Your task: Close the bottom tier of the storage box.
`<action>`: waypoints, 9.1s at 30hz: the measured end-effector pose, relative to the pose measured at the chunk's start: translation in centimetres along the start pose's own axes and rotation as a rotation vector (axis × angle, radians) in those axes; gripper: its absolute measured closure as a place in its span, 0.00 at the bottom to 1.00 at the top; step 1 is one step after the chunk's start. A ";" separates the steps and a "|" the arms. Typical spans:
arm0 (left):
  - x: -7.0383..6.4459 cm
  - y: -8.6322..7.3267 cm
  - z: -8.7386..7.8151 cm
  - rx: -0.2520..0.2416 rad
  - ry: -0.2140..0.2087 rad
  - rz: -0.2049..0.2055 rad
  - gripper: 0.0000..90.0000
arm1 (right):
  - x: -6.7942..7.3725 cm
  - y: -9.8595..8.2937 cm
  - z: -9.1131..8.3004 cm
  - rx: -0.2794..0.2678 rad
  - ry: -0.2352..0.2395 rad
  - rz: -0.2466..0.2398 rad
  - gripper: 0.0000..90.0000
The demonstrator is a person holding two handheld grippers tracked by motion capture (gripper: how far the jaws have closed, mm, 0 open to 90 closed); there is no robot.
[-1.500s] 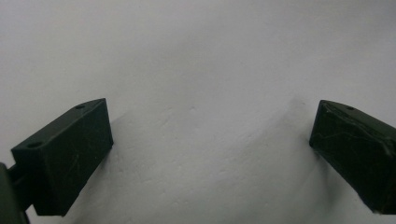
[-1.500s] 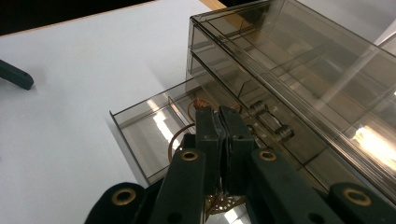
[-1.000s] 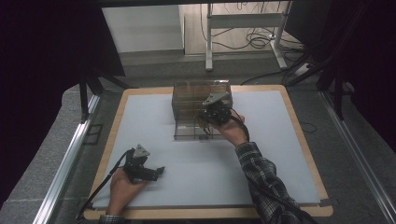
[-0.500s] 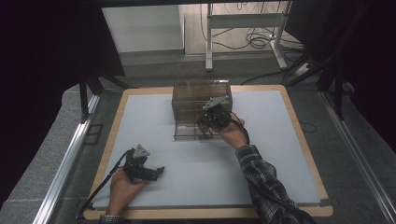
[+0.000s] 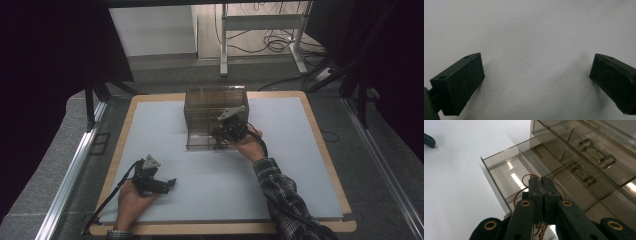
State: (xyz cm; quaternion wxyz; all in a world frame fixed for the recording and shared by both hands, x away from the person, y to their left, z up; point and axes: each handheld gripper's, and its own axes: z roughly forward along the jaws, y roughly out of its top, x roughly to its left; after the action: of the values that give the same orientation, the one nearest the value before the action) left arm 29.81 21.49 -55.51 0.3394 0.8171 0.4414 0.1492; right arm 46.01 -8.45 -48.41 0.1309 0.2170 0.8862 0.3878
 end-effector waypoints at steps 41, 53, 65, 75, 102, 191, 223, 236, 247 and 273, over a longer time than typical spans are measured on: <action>0.0 0.0 0.0 -0.002 -0.001 -0.002 0.00 | -0.2 -2.5 2.5 0.083 -0.035 -0.001 0.94; 0.0 0.0 0.0 -0.002 -0.001 -0.002 0.00 | -0.3 -2.5 2.3 0.080 -0.047 0.008 0.88; 0.0 0.0 0.0 -0.002 -0.001 -0.002 0.00 | 0.0 -1.5 1.2 0.047 -0.055 -0.005 0.82; 0.0 0.0 0.0 -0.002 -0.001 -0.002 0.00 | 0.2 -1.0 0.2 0.027 -0.046 -0.003 0.79; 0.0 0.0 0.0 -0.002 -0.001 -0.003 0.00 | 1.2 -0.9 -1.3 0.011 -0.040 -0.029 0.68; 0.0 0.0 0.0 -0.002 -0.001 -0.002 0.00 | 3.9 -4.7 -2.1 0.059 0.052 -0.052 0.29; 0.0 0.0 0.0 -0.003 -0.001 -0.003 0.00 | 3.6 -5.6 -0.9 0.093 0.076 -0.028 0.29; 0.0 0.0 0.0 -0.003 -0.001 -0.003 0.00 | 3.6 -5.7 -0.2 0.114 0.073 -0.027 0.29; 0.0 0.0 0.0 -0.003 -0.001 -0.003 0.00 | 3.5 -5.5 0.0 0.105 0.064 -0.028 0.29; 0.0 0.0 0.0 -0.003 -0.001 -0.002 0.00 | 2.7 -5.4 0.4 0.089 0.056 -0.032 0.28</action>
State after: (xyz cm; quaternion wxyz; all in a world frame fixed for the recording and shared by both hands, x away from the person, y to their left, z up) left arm 29.81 21.48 -55.52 0.3409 0.8162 0.4420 0.1489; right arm 42.30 -10.12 -52.85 0.1025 0.1976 0.9092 0.3517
